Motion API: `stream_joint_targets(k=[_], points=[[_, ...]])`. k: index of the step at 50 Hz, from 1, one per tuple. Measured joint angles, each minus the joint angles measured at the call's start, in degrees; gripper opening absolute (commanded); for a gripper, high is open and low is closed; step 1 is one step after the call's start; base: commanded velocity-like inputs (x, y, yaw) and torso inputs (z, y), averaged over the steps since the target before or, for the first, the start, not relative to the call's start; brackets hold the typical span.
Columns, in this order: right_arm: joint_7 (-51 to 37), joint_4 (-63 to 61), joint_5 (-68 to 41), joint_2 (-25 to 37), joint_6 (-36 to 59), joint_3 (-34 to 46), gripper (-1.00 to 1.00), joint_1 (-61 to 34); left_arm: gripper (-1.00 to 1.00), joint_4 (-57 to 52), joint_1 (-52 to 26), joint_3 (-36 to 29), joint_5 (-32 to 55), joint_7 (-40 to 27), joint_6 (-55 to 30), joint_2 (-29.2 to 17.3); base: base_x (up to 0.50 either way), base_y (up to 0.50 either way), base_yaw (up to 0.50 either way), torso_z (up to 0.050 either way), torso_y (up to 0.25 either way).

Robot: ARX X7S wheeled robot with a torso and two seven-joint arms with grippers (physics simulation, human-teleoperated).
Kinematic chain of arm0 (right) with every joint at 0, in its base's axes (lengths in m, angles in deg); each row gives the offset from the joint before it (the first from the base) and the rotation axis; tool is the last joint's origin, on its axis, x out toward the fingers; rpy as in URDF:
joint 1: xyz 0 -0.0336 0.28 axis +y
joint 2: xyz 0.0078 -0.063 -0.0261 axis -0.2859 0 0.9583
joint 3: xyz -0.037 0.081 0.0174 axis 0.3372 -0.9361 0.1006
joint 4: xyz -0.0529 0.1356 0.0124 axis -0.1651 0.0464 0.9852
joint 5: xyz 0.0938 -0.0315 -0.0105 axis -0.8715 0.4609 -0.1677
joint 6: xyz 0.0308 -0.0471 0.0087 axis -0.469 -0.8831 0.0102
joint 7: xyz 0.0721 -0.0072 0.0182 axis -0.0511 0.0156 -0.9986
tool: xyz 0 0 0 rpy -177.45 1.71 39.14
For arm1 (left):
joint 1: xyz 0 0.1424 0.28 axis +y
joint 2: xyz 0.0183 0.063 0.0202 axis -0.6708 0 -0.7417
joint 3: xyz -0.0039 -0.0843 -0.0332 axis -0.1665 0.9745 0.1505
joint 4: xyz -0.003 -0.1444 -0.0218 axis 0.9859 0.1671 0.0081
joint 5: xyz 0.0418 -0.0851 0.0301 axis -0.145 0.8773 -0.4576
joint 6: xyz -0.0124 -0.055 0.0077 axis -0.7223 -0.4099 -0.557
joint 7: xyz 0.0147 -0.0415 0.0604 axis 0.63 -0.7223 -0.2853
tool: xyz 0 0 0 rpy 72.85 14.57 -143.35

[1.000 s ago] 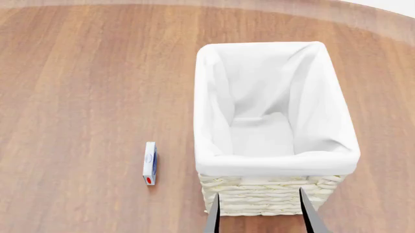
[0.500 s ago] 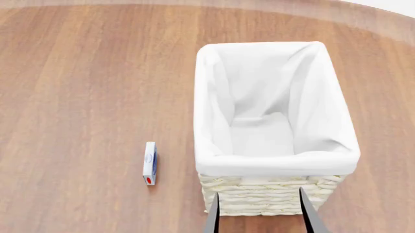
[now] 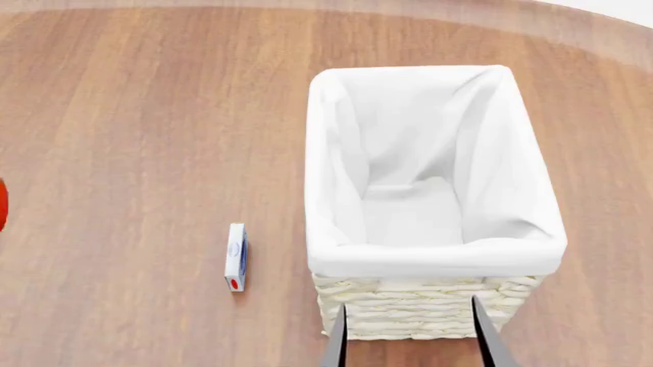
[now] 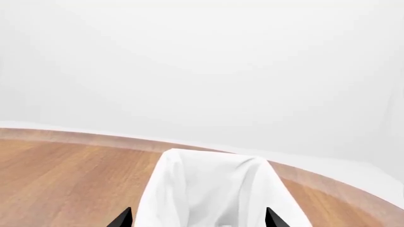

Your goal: Pick up the ketchup, and put it in the basket.

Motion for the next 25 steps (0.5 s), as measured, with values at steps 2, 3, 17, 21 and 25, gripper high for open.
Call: stream_joint_targets(k=[2, 3, 17, 21, 25], points=[[-0.04, -0.01, -0.08, 0.05, -0.03, -0.07, 1.0, 0.0, -1.0, 0.34, -3.88, -2.47, 1.05, 0.28, -2.08, -0.01, 0.0, 0.0, 0.0, 0.0, 0.0], [-0.07, -0.03, -0.12, 0.07, -0.02, -0.1, 1.0, 0.0, -1.0, 0.54, -5.82, -3.71, 1.6, 0.48, -3.24, -0.01, 0.0, 0.0, 0.0, 0.0, 0.0], [-0.41, -0.49, -0.54, 0.43, 0.28, -0.41, 1.0, -0.1, -1.0, 4.56, -25.77, -16.68, 7.89, 4.02, -15.89, 1.73, 0.0, 0.0, 0.0, 0.0, 0.0], [-0.49, -0.57, -0.59, 0.51, 0.32, -0.34, 1.0, -0.15, -1.0, 6.04, -31.41, -19.45, 10.13, 4.77, -19.89, 2.52, 0.0, 0.0, 0.0, 0.0, 0.0], [-0.56, -0.66, -0.62, 0.57, 0.42, -0.22, 1.0, -0.23, -1.0, 7.56, -36.95, -22.3, 11.73, 6.08, -23.9, 3.29, 0.0, 0.0, 0.0, 0.0, 0.0]])
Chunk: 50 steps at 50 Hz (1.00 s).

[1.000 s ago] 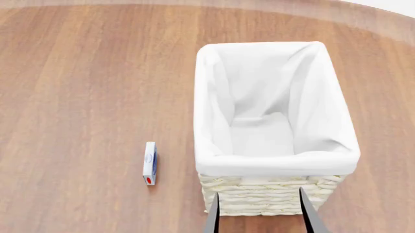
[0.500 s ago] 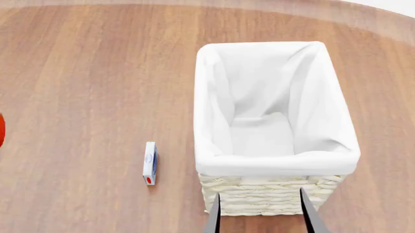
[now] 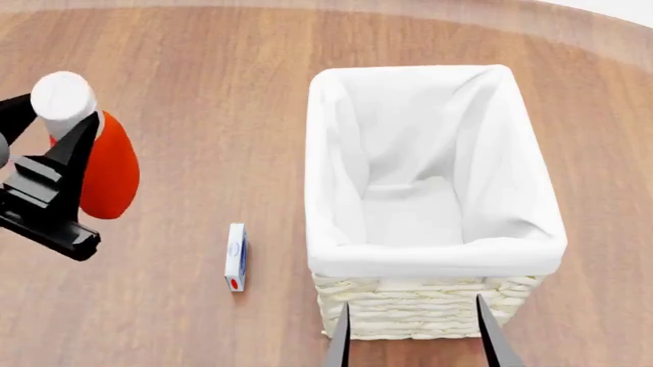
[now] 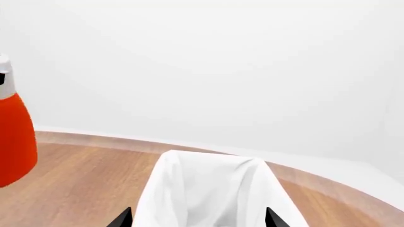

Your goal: Pick up the ketchup, and put it in the basket.

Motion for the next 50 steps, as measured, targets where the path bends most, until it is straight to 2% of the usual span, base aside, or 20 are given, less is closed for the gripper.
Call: stream_joint_targets(k=[11, 20, 34, 50], points=[[-0.15, 0.23, -0.17, 0.14, -0.18, 0.3, 1.0, -0.12, -1.0, 3.78, -13.35, -6.36, 3.98, 7.51, -8.87, 1.41, 0.0, 0.0, 0.0, 0.0, 0.001], [-0.27, 0.5, -0.28, 0.25, -0.3, 0.62, 1.0, -0.24, -1.0, 7.45, -20.24, -8.35, 6.88, 15.14, -12.17, 1.66, 0.0, 0.0, 0.0, 0.0, 0.0], [-0.4, 0.81, -0.59, 0.52, -0.32, 0.85, 1.0, -0.41, -1.0, 12.57, -26.19, -10.24, 9.36, 26.18, -14.31, 1.89, 0.0, 0.0, 0.0, 0.0, 0.0], [0.28, 1.92, -2.24, 1.14, -0.4, 0.42, 1.0, -0.65, -1.0, 17.26, -28.27, -14.42, 5.05, 40.4, -11.54, 3.96, 0.0, 0.0, 0.0, 0.0, 0.001]])
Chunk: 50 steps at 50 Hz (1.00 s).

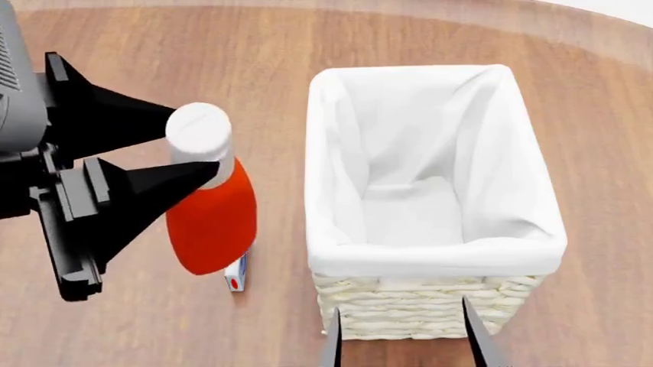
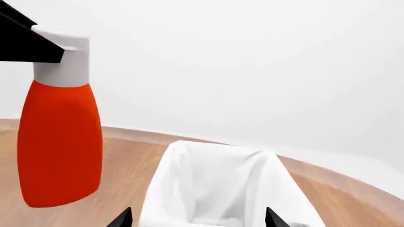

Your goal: Pick up the ketchup, and put it in the basket.

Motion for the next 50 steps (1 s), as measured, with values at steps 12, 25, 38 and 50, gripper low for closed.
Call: stream_joint_targets(k=[12, 25, 38, 50], points=[[1.89, 0.66, -2.79, 0.84, 1.21, -0.72, 1.0, -1.1, -1.0, 5.84, -0.65, -4.01, -5.34, 8.66, 2.95, 2.45, 0.0, 0.0, 0.0, 0.0, 0.001], [5.88, -1.62, -12.79, 3.32, 4.1, -6.23, 1.0, -2.27, -1.0, 10.94, -1.91, -6.25, -8.37, 11.72, 4.18, 5.33, 0.0, 0.0, 0.0, 0.0, 0.0], [9.04, -3.78, -29.02, 6.75, 11.87, -11.42, 1.0, -9.83, -1.0, 12.67, -2.5, -6.98, -9.36, 12.73, 5.03, 6.66, 0.0, 0.0, 0.0, 0.0, 0.001], [8.49, -3.63, -41.15, 9.42, 21.43, -12.26, 1.0, -20.39, -1.0, 12.57, -2.94, -6.98, -8.96, 12.51, 4.72, 6.73, 0.0, 0.0, 0.0, 0.0, 0.001]])
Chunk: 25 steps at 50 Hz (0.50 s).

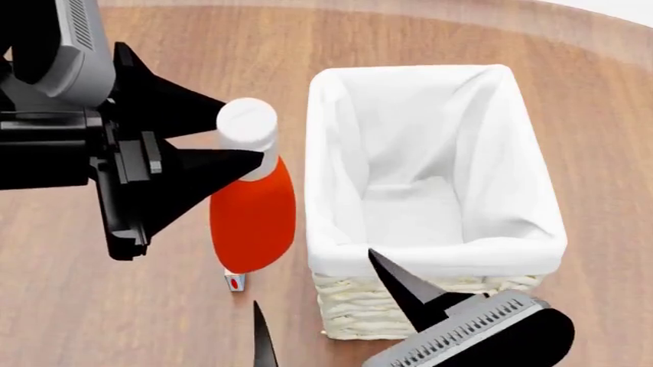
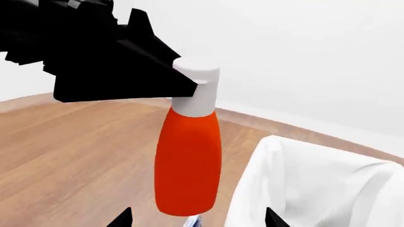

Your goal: Pick up the ketchup, and put it in the basket.

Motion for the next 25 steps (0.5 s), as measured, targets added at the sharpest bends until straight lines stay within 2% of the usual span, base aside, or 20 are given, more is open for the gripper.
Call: stream_joint_targets(k=[14, 25], points=[[0.35, 2.48, -5.81, 1.03, 5.43, 1.27, 1.0, -8.17, -1.0, 0.0, -1.16, -0.13, 0.42, -0.15, -0.73, 0.07, 0.0, 0.0, 0.0, 0.0, 0.0], [0.11, 3.89, -5.98, 0.79, 6.63, 2.92, 1.0, -11.06, -1.0, -0.12, -1.65, 0.01, 0.97, -0.64, -1.14, 0.11, 0.0, 0.0, 0.0, 0.0, 0.001]])
